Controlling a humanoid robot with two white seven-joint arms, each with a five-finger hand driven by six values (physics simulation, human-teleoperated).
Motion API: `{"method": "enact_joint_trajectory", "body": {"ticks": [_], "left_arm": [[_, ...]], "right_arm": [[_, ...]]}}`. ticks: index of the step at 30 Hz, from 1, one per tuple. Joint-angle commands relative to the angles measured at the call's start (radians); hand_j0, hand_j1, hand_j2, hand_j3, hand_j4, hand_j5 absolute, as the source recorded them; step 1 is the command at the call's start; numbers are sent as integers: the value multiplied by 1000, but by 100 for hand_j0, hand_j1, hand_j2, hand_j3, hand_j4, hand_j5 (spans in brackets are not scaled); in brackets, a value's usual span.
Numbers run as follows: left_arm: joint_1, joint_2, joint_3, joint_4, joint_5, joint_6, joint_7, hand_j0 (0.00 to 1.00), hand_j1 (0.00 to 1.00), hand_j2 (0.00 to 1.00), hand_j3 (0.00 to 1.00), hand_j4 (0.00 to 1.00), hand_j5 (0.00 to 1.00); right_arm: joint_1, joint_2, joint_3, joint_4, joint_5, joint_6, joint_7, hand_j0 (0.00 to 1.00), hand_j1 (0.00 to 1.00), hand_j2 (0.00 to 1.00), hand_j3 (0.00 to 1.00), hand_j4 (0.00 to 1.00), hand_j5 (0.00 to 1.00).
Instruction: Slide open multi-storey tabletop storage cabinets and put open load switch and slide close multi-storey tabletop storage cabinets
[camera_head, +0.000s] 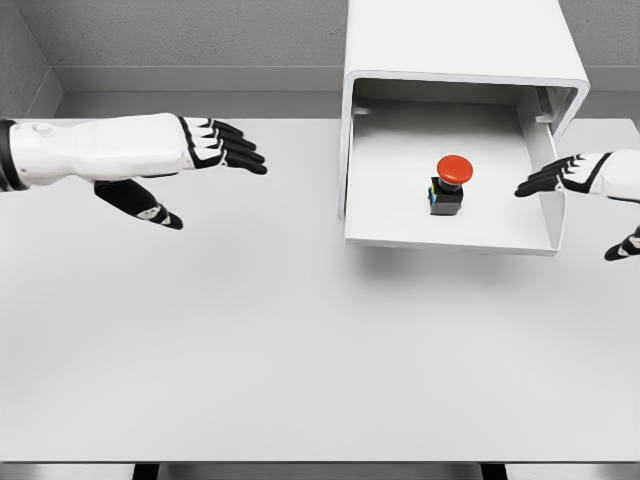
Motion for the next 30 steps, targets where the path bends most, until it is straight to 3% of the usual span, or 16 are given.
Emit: {"method": "enact_joint_trajectory", "body": {"ticks": [1, 30], "left_arm": [[0, 2, -5, -1, 6, 3, 0, 100, 100, 100, 100, 100, 100], [8, 13, -1, -1, 11, 3, 0, 100, 100, 100, 100, 100, 100]], "right_arm": [[0, 6, -1, 2, -9, 3, 0, 100, 100, 100, 100, 100, 100], [31, 84, -3, 4, -7, 3, -13, 100, 100, 100, 100, 100, 100]]}}
